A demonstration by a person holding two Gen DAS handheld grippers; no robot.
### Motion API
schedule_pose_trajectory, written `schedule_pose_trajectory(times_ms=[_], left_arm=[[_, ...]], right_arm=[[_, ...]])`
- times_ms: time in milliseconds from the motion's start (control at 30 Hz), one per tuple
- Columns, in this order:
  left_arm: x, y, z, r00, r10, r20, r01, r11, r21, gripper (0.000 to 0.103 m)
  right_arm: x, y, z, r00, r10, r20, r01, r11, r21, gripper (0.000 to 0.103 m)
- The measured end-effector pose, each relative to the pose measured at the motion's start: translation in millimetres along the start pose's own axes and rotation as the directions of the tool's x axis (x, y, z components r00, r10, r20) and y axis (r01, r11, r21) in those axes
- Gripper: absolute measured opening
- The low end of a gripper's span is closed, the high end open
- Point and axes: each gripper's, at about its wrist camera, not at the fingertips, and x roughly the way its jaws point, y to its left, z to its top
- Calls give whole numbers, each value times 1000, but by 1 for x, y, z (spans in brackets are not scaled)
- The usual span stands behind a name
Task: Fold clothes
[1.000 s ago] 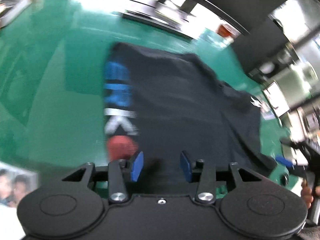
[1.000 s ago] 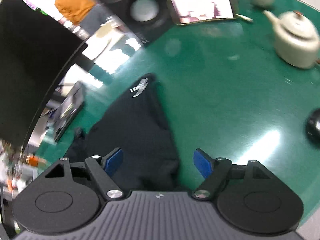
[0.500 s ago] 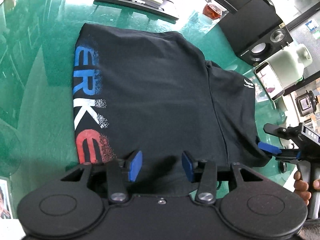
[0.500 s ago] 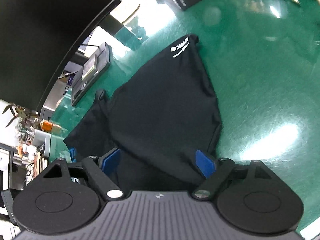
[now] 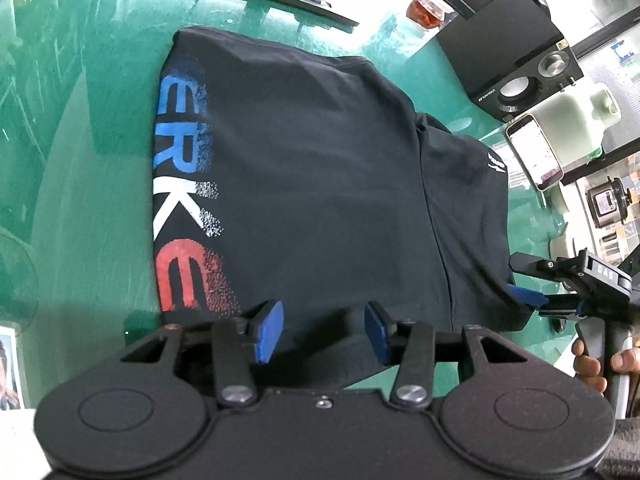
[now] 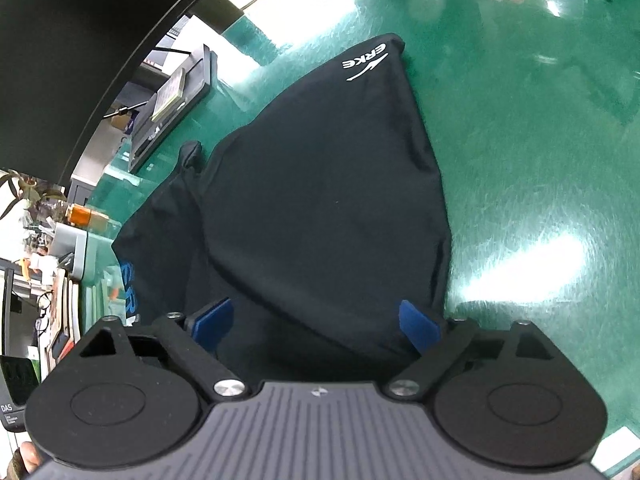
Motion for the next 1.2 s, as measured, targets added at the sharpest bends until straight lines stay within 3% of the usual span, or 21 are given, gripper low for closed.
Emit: schedule_pose_trajectory(times_ms=[200,400,467,533,633,700,833,1000,1033,1133,1200], left_arm=[[-1,2,-4,1000,-12,-13,12,1000,-8,45],[-1,3,-9,997,-41,-59,41,999,9,45],[-3,0,-8,996,-22,-82,25,999,34,52],[-9,-7,-4,998,24,-63,-19,996,90,56],[-18,-17,8,1000,7,-15,-5,993,116,64],[-18,-25,16,1000,-11,3,11,991,134,74],[1,-51,34,1000,-17,7,15,977,211,74],[29,-82,39,997,-71,-43,80,952,296,74],[34,-86,40,996,-76,-51,88,947,310,74],[48,-94,42,993,-90,-74,109,944,312,74],[56,-92,42,991,-89,-96,114,948,298,74]], right_arm=[[1,2,-2,1000,-1,-30,0,1000,-20,98],[-2,2,-9,993,-5,-116,-4,997,-78,103],[-3,-1,-5,990,15,-138,-22,999,-49,103],[-10,-9,10,993,65,-98,-61,998,34,103],[-24,-18,38,995,97,23,-99,988,115,103],[-27,-22,55,994,74,85,-83,990,114,103],[-21,-27,93,982,-28,189,12,996,84,102],[6,-32,126,986,-56,156,46,997,64,100],[15,-30,131,988,-75,132,69,996,47,97],[30,-20,136,991,-87,101,89,996,-13,69],[37,-12,134,994,-80,75,85,994,-72,39]])
